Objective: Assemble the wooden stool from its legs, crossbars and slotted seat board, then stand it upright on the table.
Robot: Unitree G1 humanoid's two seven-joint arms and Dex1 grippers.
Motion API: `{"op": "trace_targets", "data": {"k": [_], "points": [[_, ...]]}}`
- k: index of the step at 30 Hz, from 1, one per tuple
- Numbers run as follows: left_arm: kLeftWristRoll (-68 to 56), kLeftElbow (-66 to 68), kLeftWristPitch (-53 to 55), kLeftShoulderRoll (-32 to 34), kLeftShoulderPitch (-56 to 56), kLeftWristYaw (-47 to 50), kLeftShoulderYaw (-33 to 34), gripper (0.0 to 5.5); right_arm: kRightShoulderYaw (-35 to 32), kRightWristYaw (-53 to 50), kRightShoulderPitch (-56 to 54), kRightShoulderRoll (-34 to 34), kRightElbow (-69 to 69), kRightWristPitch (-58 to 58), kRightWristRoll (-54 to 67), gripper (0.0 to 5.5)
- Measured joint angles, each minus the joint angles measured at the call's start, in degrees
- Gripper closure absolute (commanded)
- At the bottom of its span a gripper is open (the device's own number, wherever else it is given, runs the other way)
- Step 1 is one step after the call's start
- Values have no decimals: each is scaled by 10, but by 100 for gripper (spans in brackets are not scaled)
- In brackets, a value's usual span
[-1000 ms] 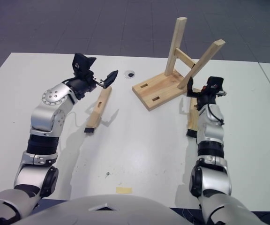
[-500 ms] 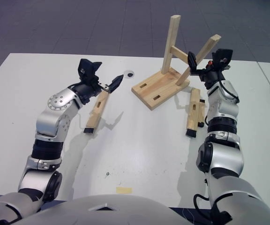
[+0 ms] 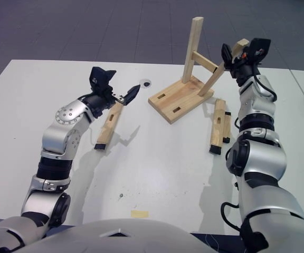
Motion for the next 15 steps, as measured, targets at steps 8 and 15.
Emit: {"op": "trace_targets", "data": {"k": [8,15], "points": [[0,0,1,0,2,1,-3,10,6,77,20,2,-32,23,12,332],[0,-1,1,4,4,0,0,10,15,104,83,12,-139,52,34,332]]}}
